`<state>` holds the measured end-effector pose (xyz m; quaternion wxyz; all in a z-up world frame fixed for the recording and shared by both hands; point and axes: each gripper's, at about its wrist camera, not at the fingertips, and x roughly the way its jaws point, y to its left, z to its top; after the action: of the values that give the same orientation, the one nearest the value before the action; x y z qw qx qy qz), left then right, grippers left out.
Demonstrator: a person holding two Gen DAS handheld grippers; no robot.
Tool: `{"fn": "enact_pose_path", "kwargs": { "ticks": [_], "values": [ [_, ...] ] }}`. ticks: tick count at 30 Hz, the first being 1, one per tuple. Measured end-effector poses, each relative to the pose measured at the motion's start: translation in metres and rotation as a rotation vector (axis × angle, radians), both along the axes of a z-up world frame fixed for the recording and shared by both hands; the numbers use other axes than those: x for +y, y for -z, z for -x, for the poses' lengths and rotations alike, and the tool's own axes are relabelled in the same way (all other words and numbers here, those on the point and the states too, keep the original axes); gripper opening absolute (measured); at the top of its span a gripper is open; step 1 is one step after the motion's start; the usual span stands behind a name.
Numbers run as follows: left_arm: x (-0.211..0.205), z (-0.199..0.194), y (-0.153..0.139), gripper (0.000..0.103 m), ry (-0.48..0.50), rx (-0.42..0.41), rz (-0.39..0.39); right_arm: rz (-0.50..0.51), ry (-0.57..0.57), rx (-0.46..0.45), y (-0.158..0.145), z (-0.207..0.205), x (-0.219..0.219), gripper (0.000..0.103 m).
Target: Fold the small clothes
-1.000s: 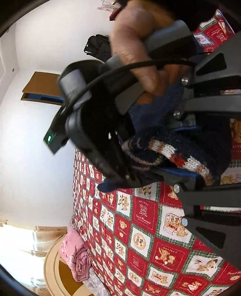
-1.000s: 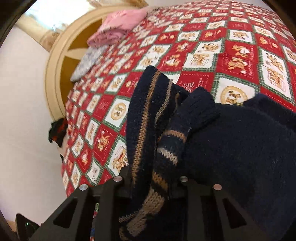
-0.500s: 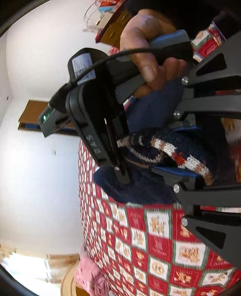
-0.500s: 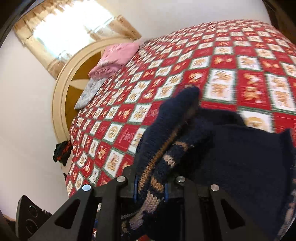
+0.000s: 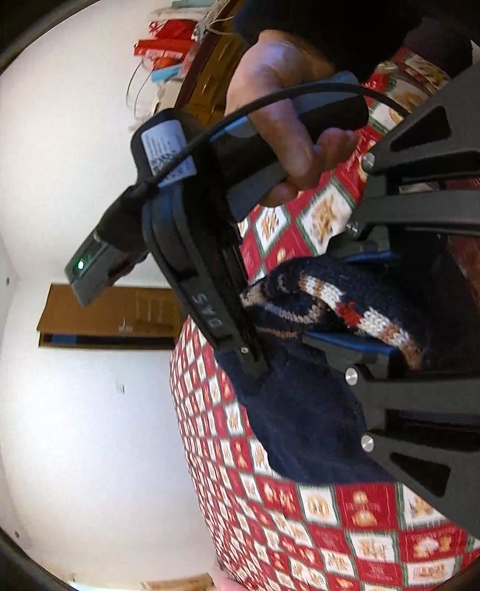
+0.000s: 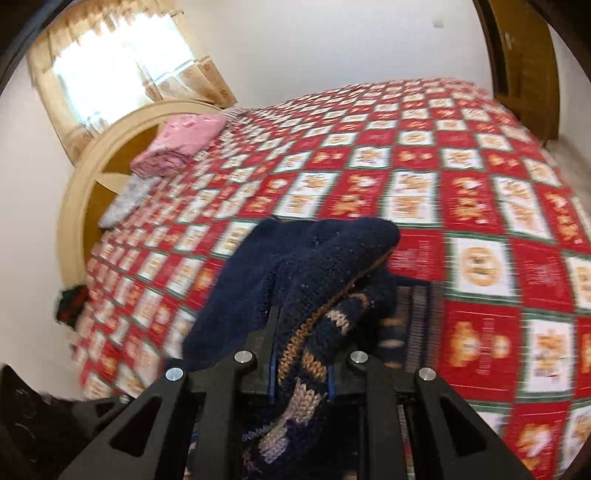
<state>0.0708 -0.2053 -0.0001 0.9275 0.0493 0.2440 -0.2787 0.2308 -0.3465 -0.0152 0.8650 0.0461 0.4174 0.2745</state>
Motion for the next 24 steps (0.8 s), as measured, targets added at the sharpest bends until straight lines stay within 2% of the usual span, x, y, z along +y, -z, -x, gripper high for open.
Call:
{"fn": "enact_pose_path", "kwargs": {
  "ticks": [2,4,7,9,10,11,12,14,15,17,18,19,21,24],
  "values": [
    [-0.012,-0.003,0.008,0.032,0.018,0.006,-0.009,0.044,0.02,0.021,0.021,-0.002,-0.01,0.019],
    [-0.026,-0.008,0.023,0.032,0.031,0.034,-0.053,0.037,0.025,0.07,0.046,-0.007,-0.018,0.019],
    [-0.041,-0.013,0.05,0.033,0.03,0.12,-0.143,0.021,0.014,0.094,0.076,-0.007,-0.022,0.02],
    [-0.045,-0.01,0.06,0.04,0.033,0.138,-0.193,-0.023,0.034,0.084,0.078,-0.005,-0.026,0.03],
    [-0.046,-0.007,0.059,0.042,0.039,0.123,-0.208,-0.03,0.052,0.102,0.079,-0.006,-0.029,0.044],
    [-0.047,-0.002,0.057,0.051,0.051,0.114,-0.22,-0.024,0.077,0.12,0.078,-0.008,-0.031,0.057],
    [-0.047,0.001,0.054,0.064,0.068,0.121,-0.221,-0.02,0.1,0.141,0.077,-0.008,-0.036,0.057],
    [-0.043,0.011,0.046,0.073,0.125,0.148,-0.206,-0.053,0.151,0.163,0.067,0.001,-0.056,0.057],
    [-0.037,0.017,0.039,0.073,0.152,0.153,-0.193,-0.064,0.177,0.15,0.06,0.007,-0.064,0.057],
    [-0.011,0.024,0.023,0.074,0.191,0.164,-0.148,-0.081,0.271,0.086,0.04,0.032,-0.091,0.057],
    [0.005,0.028,0.015,0.078,0.2,0.167,-0.112,-0.078,0.313,0.051,0.03,0.046,-0.101,0.057],
    [0.02,0.029,0.01,0.082,0.192,0.17,-0.084,-0.077,0.34,0.013,0.02,0.065,-0.109,0.057],
    [0.067,0.029,-0.002,0.096,0.134,0.172,-0.007,-0.124,0.327,-0.025,0.009,0.098,-0.111,0.057],
    [0.119,0.022,0.004,0.097,0.009,0.169,0.005,-0.285,0.24,0.017,0.013,0.141,-0.092,0.057]
  ]
}}
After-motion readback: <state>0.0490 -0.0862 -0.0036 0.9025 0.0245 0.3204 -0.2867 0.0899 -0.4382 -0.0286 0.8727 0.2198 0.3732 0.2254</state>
